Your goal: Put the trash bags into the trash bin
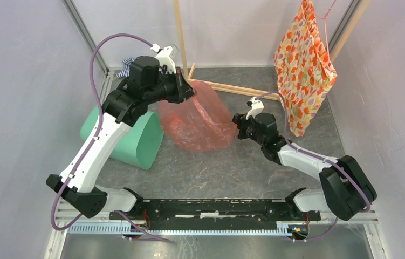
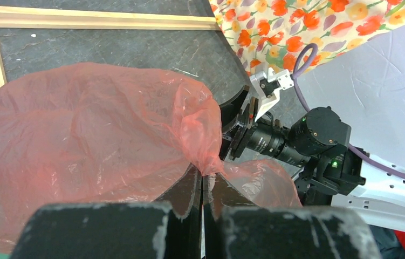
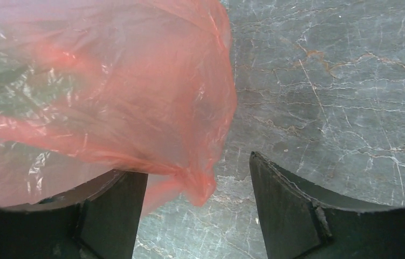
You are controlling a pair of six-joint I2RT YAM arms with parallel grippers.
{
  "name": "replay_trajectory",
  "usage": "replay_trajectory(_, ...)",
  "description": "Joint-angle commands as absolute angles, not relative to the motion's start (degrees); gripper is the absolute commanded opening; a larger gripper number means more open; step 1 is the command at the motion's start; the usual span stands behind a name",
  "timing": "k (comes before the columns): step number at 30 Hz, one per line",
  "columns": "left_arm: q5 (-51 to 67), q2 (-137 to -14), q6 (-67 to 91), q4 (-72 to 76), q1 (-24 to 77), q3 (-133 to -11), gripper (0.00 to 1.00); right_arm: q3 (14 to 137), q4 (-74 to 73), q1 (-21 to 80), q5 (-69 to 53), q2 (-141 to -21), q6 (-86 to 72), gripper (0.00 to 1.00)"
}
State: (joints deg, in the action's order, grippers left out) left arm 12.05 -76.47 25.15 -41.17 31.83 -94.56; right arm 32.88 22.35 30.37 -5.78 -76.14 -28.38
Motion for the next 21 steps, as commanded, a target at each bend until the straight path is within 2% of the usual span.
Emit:
replay_trajectory(1, 11.0, -75.8, 21.9, -41.7, 31.5, -96.4, 0.02, 36.3, 25.6, 30.7, -2.6, -74.7, -28.7, 0.68)
replay_trajectory(6, 10.0, -75.0, 21.9, -41.7, 31.5, -96.4, 0.02, 41.6, 19.7, 30.7, -0.4, -72.3, -25.3, 0.11)
replay_trajectory(7, 9.9, -74.8, 21.9, -41.7, 31.5, -96.3, 0.02, 43.1, 17.6, 30.7, -0.4, -71.9, -24.7, 0.03)
replay_trajectory(8, 9.7, -74.5, 21.8, -41.7, 31.4, -96.3, 0.02, 44.6, 15.6, 30.7, 1.2, -71.5, -23.9, 0.0)
replay_trajectory(14, 6.6, -73.2, 20.9, -42.2, 31.3, -95.8, 0.06, 55.3, -0.4, 30.7, 5.9, -69.0, -19.1, 0.0)
replay_trajectory(17, 5.9, -72.5, 20.6, -42.1, 31.3, -95.2, 0.18, 61.5, -8.7, 30.7, 9.3, -67.8, -15.9, 0.0)
replay_trajectory(18, 5.8, -72.3, 20.4, -41.9, 31.3, -94.9, 0.25, 64.4, -10.8, 30.7, 10.1, -67.5, -14.7, 0.0)
replay_trajectory(19, 6.0, -72.0, 20.4, -41.7, 31.3, -94.6, 0.29, 66.8, -13.5, 30.7, 11.2, -67.5, -13.6, 0.0)
replay_trajectory(21, 6.3, -71.5, 20.3, -41.2, 31.3, -94.0, 0.45, 72.5, -18.3, 30.7, 13.3, -68.1, -11.5, 0.0)
